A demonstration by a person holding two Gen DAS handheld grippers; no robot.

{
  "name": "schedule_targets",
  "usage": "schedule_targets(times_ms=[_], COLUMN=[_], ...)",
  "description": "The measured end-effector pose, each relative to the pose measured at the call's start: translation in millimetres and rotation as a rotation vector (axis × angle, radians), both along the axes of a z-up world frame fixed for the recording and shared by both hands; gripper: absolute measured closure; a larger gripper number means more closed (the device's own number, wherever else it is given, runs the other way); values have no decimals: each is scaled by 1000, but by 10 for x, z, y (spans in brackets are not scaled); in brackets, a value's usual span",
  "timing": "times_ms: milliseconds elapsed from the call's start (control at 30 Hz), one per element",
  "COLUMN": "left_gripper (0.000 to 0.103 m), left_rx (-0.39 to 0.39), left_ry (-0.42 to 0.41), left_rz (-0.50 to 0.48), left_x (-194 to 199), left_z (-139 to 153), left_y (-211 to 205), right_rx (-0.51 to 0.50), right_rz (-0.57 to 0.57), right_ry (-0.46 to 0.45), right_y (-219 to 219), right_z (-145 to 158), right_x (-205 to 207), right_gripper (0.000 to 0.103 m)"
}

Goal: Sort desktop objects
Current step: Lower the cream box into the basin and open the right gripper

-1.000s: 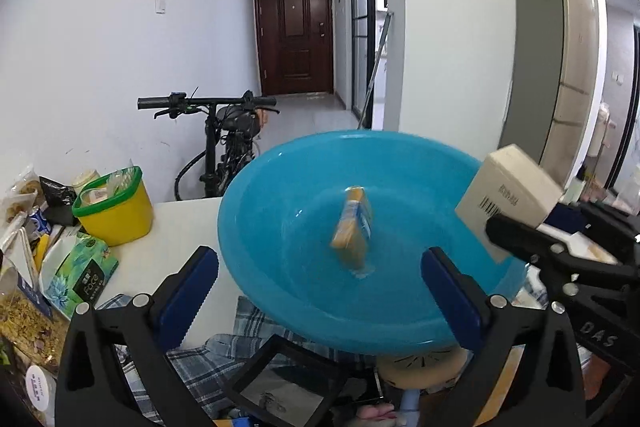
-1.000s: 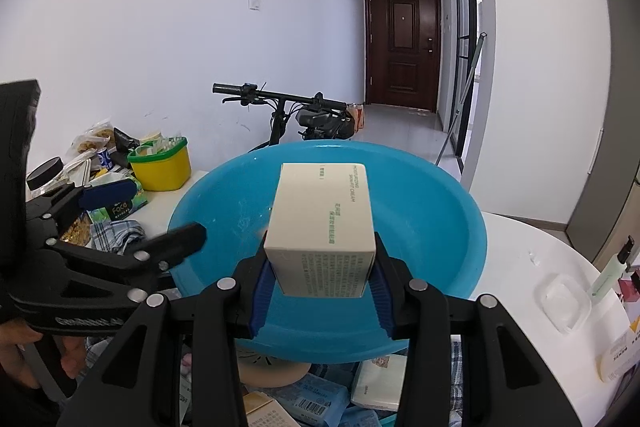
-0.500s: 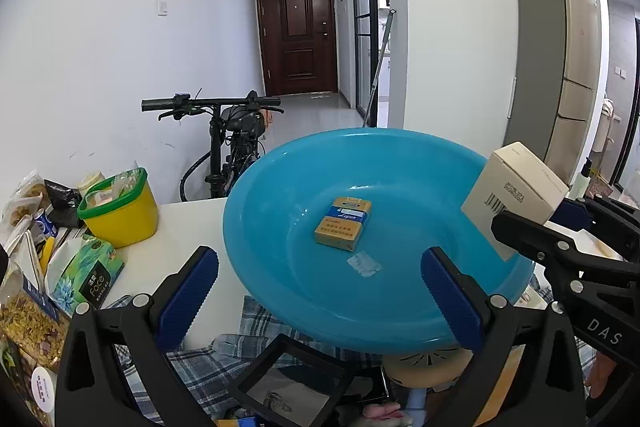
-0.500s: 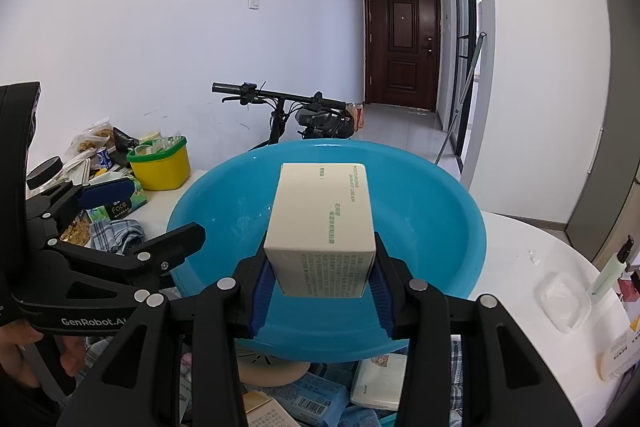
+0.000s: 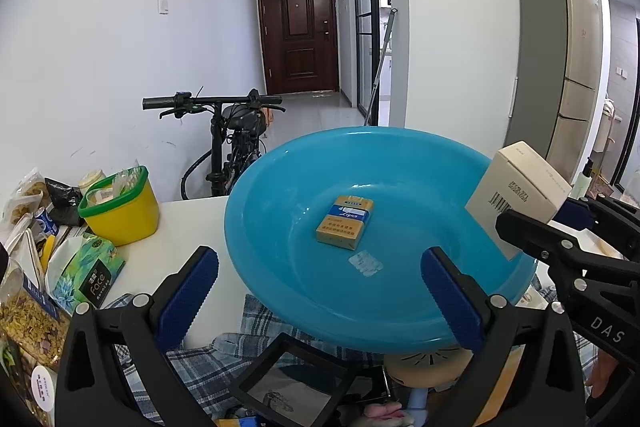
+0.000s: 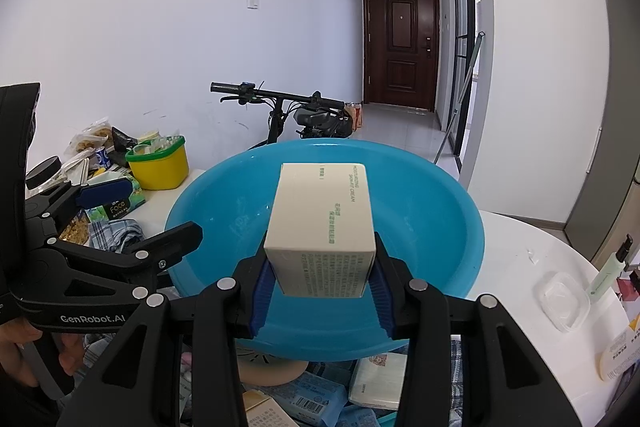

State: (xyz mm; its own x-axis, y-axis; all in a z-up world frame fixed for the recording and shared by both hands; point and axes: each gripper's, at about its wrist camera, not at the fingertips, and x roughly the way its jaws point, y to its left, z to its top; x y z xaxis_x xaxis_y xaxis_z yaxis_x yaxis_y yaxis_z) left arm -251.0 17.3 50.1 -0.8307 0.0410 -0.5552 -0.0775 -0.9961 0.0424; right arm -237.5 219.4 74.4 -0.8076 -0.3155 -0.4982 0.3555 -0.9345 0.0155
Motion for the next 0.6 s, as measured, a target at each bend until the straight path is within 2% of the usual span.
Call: schedule_targets(times_ms=[600], left_gripper=[0], left_rx=[-7], left_ry=[2], left_rz=[3], left_x=[0], left_z=[10], left_y=[-5], right_rx=[-3], right_rz=[-4], right_ry=[-1], right_y=[34], right_z=[-19], right_x=[-7], right_gripper=[61])
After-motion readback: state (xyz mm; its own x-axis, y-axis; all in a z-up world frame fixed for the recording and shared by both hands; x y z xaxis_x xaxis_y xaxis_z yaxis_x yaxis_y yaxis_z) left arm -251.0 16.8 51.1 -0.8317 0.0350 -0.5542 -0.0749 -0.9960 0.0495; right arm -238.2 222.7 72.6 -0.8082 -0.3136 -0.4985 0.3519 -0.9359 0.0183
